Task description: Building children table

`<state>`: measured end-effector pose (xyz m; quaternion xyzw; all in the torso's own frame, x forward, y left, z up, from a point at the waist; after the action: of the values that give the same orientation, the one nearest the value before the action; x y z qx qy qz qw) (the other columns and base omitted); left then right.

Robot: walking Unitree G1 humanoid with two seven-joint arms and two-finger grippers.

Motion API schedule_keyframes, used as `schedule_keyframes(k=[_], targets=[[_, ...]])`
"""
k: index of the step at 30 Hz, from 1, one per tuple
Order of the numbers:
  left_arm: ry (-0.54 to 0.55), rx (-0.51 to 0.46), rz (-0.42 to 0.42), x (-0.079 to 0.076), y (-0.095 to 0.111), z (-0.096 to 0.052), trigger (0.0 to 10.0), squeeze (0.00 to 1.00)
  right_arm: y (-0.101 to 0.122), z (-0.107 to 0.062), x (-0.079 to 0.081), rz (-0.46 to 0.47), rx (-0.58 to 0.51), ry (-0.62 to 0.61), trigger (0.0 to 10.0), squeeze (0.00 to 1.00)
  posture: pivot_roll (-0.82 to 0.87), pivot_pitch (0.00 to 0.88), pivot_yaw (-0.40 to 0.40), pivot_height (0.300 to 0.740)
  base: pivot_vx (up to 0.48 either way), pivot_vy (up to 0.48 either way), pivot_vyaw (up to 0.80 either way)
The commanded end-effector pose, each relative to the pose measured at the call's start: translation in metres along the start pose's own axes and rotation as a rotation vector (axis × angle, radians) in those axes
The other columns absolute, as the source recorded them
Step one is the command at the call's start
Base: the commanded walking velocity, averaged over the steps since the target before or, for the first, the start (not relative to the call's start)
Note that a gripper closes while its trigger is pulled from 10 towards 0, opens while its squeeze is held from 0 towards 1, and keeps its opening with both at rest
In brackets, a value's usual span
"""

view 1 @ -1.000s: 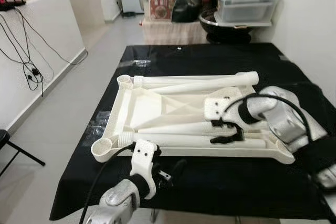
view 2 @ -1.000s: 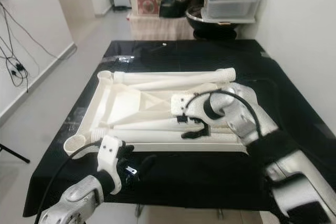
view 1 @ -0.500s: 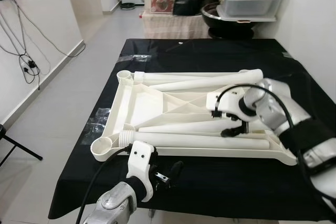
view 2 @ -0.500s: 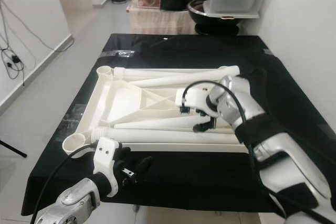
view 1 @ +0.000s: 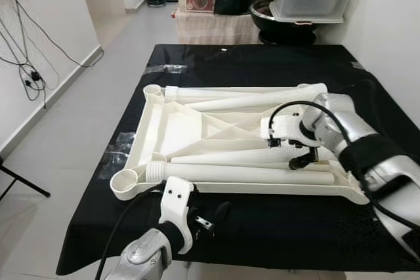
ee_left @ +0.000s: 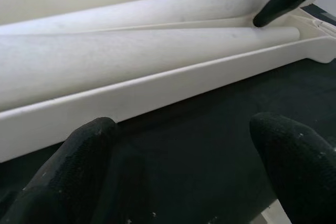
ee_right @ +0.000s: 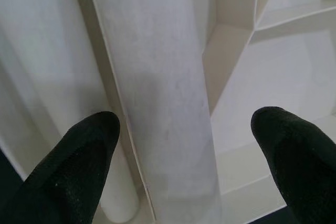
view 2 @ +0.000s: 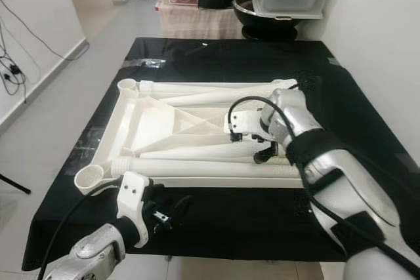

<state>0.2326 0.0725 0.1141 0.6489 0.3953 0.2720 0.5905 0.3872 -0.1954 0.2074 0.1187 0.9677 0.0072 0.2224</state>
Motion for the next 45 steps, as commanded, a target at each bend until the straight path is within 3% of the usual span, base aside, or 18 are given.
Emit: schedule_keyframes(k=[1, 3, 4, 6, 7, 16, 21, 28, 31, 35, 37, 38, 39, 41, 42, 43, 44, 45], targets=[[0.003, 0.016, 0.002, 0.000, -0.002, -0.003, 10.0, 0.00, 0.000, -0.001, -0.003, 0.005, 0.011, -0.002, 10.0, 0.00, -0.02, 0.089, -0.050, 0.740, 0.000, 0.000, 0.00], [0.002, 0.016, 0.002, 0.000, -0.002, -0.004, 10.0, 0.00, -0.001, 0.000, -0.002, 0.002, 0.022, 0.011, 10.0, 0.00, -0.02, 0.089, -0.050, 0.740, 0.000, 0.000, 0.00], [0.000, 0.015, 0.002, -0.001, -0.001, -0.004, 10.0, 0.00, -0.004, 0.001, -0.002, -0.010, 0.045, 0.023, 7.4, 0.00, -0.03, 0.095, -0.052, 0.740, 0.000, 0.000, 0.00], [-0.002, 0.015, 0.002, -0.001, -0.001, -0.004, 10.0, 0.00, -0.007, 0.002, -0.002, -0.019, 0.060, 0.030, 7.4, 0.00, -0.03, 0.096, -0.055, 0.740, 0.000, 0.000, 0.00], [-0.012, 0.010, 0.005, -0.003, 0.000, -0.005, 10.0, 0.00, -0.011, 0.003, -0.001, -0.050, 0.093, 0.050, 0.0, 0.00, -0.03, 0.096, -0.060, 0.740, 0.000, 0.000, 0.00], [-0.029, 0.004, 0.018, -0.007, 0.001, -0.006, 10.0, 0.00, -0.016, 0.005, -0.003, -0.094, 0.145, 0.058, 0.0, 0.00, -0.03, 0.090, -0.063, 0.740, 0.000, 0.000, 0.00], [-0.031, 0.005, 0.022, -0.008, 0.001, -0.007, 10.0, 0.00, -0.011, 0.004, -0.005, -0.093, 0.114, 0.039, 0.0, 0.00, -0.03, 0.088, -0.064, 0.740, 0.000, 0.000, 0.00], [-0.035, 0.005, 0.034, -0.007, 0.001, -0.006, 10.0, 0.00, 0.004, -0.021, -0.023, 0.009, -0.076, -0.014, 0.0, 0.00, -0.02, 0.075, -0.059, 0.740, 0.000, 0.000, 0.00], [-0.034, 0.000, 0.038, -0.005, 0.003, -0.006, 10.0, 0.00, 0.005, -0.050, -0.040, 0.160, -0.298, -0.051, 0.0, 0.00, -0.02, 0.069, -0.053, 0.740, 0.000, 0.000, 0.00], [-0.035, -0.002, 0.040, -0.005, 0.003, -0.006, 10.0, 0.00, 0.004, -0.059, -0.044, 0.215, -0.362, -0.048, 0.0, 0.00, -0.02, 0.065, -0.047, 0.740, 0.000, 0.000, 0.00], [-0.035, -0.004, 0.045, -0.003, 0.004, -0.006, 10.0, 0.00, -0.005, -0.068, -0.048, 0.285, -0.430, -0.038, 3.3, 0.00, -0.02, 0.057, -0.032, 0.740, 0.000, 0.000, 0.00], [-0.036, -0.004, 0.047, -0.001, 0.005, -0.006, 10.0, 0.00, -0.010, -0.071, -0.048, 0.308, -0.449, -0.034, 3.3, 0.00, -0.02, 0.057, -0.030, 0.740, 0.000, 0.000, 0.00], [-0.038, -0.006, 0.052, -0.001, 0.006, -0.005, 10.0, 0.00, -0.016, -0.072, -0.049, 0.326, -0.467, -0.040, 8.3, 0.00, -0.02, 0.055, -0.025, 0.740, 0.000, 0.000, 0.00], [-0.040, -0.006, 0.055, 0.000, 0.006, -0.005, 10.0, 0.00, -0.020, -0.073, -0.049, 0.338, -0.480, -0.043, 8.3, 0.00, -0.02, 0.055, -0.025, 0.740, 0.000, 0.000, 0.00], [-0.043, -0.009, 0.059, 0.001, 0.007, -0.004, 10.0, 0.00, -0.021, -0.074, -0.050, 0.363, -0.515, -0.050, 10.0, 0.00, -0.02, 0.049, -0.019, 0.740, 0.000, 0.000, 0.00], [-0.044, -0.013, 0.065, 0.002, 0.009, -0.004, 10.0, 0.00, -0.020, -0.076, -0.051, 0.414, -0.579, -0.049, 10.0, 0.00, -0.02, 0.046, -0.016, 0.740, 0.000, 0.000, 0.00], [-0.041, -0.028, 0.066, 0.004, 0.012, -0.002, 10.0, 0.00, -0.012, -0.081, -0.054, 0.492, -0.713, -0.049, 10.0, 0.00, -0.02, 0.045, -0.013, 0.740, 0.000, 0.000, 0.00], [-0.041, -0.028, 0.066, 0.004, 0.012, -0.002, 10.0, 0.00, -0.012, -0.081, -0.054, 0.492, -0.713, -0.049, 10.0, 0.00, -0.02, 0.045, -0.013, 0.740, 0.000, 0.000, 0.00]])
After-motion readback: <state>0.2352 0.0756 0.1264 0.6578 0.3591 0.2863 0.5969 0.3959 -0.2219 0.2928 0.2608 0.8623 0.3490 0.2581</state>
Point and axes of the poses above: a point about 5 cm out from each wrist's last joint towards the gripper, its own z axis pointing out of the wrist towards the gripper, its own y axis along the axis of the wrist's last joint, x = y × z, the point moved 1 cm from there along z, pointing out of the wrist towards the gripper, and after that the axes turned 6 degrees about z, right-handed, at the moved point
